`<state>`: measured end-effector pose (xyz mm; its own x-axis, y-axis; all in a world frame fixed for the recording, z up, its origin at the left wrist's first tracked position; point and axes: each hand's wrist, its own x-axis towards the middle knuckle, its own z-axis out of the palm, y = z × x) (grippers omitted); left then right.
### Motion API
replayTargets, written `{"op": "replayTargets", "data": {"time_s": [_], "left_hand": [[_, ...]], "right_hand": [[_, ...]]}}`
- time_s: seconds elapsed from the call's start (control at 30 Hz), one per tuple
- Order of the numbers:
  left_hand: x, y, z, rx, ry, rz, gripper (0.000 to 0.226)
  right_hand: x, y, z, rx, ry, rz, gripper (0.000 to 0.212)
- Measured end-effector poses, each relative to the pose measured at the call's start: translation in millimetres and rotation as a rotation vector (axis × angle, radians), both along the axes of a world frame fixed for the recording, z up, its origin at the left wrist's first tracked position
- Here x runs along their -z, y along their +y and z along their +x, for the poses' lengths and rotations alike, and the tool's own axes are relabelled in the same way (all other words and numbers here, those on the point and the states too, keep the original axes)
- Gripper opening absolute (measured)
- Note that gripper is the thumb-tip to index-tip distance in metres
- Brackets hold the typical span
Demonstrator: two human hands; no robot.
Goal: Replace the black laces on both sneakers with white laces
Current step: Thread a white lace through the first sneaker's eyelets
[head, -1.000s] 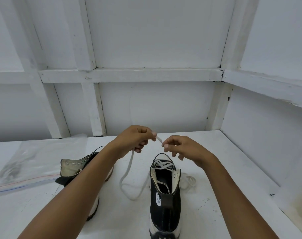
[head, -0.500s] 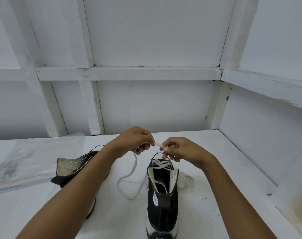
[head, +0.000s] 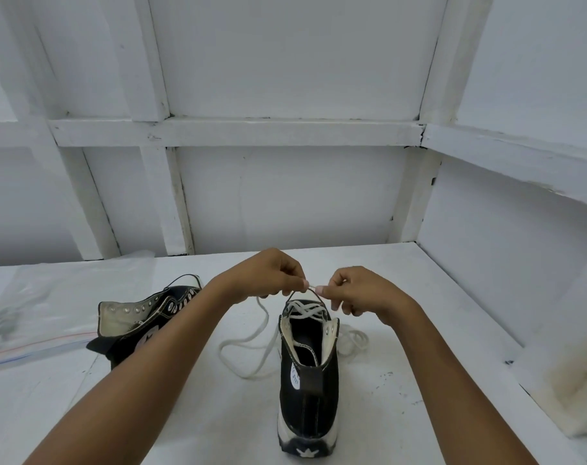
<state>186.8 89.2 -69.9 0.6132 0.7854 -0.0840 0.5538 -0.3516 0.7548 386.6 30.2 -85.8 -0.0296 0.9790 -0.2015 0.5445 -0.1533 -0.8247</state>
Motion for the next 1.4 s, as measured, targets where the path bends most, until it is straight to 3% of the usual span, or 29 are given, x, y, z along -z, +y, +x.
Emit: {"op": "replayTargets", "data": {"time_s": [0.17,0.27,0.47,0.6,0.87,0.97,1.13,1.27,1.4], "left_hand": [[-1,0,3,0.081,0.107,-0.046,0.011],[-2,-1,7,0.164,0.192,-0.036,0.01],[-2,-5,18,0.222,0.229,-0.039,0.009],[1,-8,25,0.233,0.27,-0.017,0.009],[8,-9,32,0.264,0.327,0.057,0.02],[10,-10,30,0.287,0.323,0.061,0.028],[10,-9,25,0.331,0.235,0.03,0.014],[7,-7,17,0.206,0.039,-0.094,0.012],[0,-1,10,0.051,-0.139,-0.21,0.011]], "right_hand": [[1,-12,2,-0.051,-0.064,-0.255,0.032],[1,-18,1,0.004,0.021,-0.281,0.021],[-1,-24,0,0.089,0.143,-0.357,0.018],[-2,-29,-2,0.142,0.177,-0.358,0.026],[3,-38,-9,0.257,0.192,-0.325,0.014],[4,-45,-15,0.235,0.141,-0.3,0.024],[9,-54,-23,0.349,0.178,-0.232,0.024],[13,-54,-14,0.587,0.401,-0.178,0.018],[10,-49,-10,0.714,1.01,-0.128,0.025]]}}
